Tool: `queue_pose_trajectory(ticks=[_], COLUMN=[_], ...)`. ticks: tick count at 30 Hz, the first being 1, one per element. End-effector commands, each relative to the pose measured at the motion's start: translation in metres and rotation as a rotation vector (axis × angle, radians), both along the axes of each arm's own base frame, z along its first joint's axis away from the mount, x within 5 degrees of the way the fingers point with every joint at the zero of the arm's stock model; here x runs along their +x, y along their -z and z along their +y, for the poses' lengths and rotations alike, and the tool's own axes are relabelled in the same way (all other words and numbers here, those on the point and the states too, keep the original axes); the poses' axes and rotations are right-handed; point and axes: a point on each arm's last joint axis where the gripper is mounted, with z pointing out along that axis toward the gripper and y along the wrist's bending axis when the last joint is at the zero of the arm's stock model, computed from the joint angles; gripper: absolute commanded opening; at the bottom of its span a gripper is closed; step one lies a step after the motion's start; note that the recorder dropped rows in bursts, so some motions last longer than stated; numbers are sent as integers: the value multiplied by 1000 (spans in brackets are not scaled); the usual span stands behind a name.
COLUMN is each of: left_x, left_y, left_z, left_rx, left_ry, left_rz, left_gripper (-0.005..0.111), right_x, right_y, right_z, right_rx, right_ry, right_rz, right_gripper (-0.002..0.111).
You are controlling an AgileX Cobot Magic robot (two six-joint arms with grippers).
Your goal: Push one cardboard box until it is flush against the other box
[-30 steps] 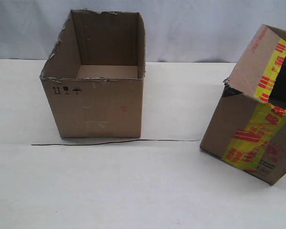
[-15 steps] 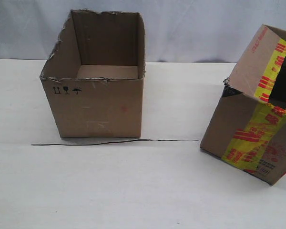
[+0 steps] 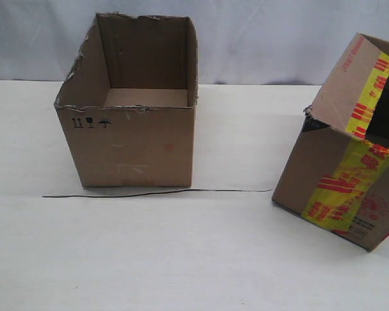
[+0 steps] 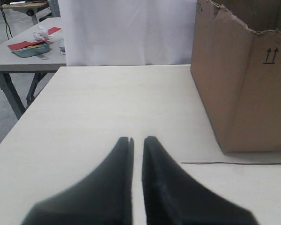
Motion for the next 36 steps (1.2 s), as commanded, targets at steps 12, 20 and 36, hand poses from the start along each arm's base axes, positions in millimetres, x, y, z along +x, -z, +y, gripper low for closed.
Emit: queue_pose_trajectory(ticks=[12, 20, 36], left_x=[0, 0, 0], left_y=[-1, -1, -1], left_z=[-1, -1, -1], left_rx=[-7, -7, -7], left_ry=[10, 10, 10], left_rz=[-11, -11, -11], left_gripper=[0, 0, 0], right_x=[195, 257, 311], right_y=[-35, -41, 91], right_z=[44, -20, -161], right_rx=[-379, -273, 211], right_ry=[-18, 327, 416], right_rz=[816, 1011, 1336], right_gripper=[0, 0, 0])
